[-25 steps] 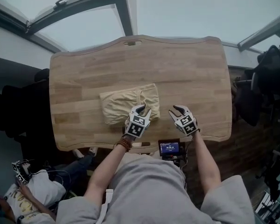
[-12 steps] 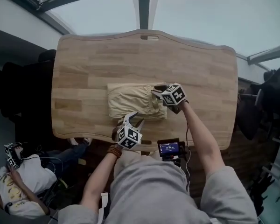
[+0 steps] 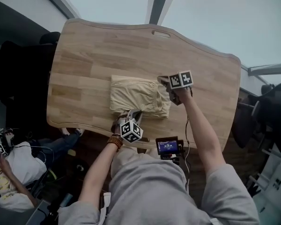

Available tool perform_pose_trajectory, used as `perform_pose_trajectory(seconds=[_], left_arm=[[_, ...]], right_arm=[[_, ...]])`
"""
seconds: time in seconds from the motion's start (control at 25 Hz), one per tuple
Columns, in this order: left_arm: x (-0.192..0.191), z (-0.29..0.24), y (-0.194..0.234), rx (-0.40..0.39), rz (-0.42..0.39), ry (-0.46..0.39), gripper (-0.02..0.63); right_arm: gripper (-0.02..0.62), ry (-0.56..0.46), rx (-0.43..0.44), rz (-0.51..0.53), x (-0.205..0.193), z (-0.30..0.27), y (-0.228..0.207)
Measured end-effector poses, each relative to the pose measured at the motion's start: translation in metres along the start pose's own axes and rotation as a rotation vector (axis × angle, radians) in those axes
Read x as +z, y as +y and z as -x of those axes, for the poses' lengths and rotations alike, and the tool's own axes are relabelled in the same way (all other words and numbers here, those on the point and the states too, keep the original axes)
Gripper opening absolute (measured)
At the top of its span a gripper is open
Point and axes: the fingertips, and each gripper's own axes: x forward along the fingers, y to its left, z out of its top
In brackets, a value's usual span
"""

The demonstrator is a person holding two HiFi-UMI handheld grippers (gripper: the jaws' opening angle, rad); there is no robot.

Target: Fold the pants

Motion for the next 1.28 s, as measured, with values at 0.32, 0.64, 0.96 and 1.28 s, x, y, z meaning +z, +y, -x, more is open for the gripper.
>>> perform_pose_trajectory(seconds=[0.32,0.64,0.96,1.28], left_arm=[[-0.009,0.004,-0.010,0.013,-0.027,0.020,0.020],[-0.002,0.005,-0.020,-0.033,-0.151,0.011,0.018],[-0.006,0.046,0.027,-0.010,0.213,-0.129,0.049],[-0.093,0.060,0.084,0.154,0.393,-0.004,0.049]], right_arm=[[0.186,0.226,-0.022,-0.047,-0.063,-0.026,0.000],[0.026,0.014,0.048,-0.186,-0.012,-0.001,-0.007],[0.061,0.002,0.010,0.513,-0.065,0.026,0.042],[0.058,0.246,-0.060,0.580,-0.175,0.000,0.053]])
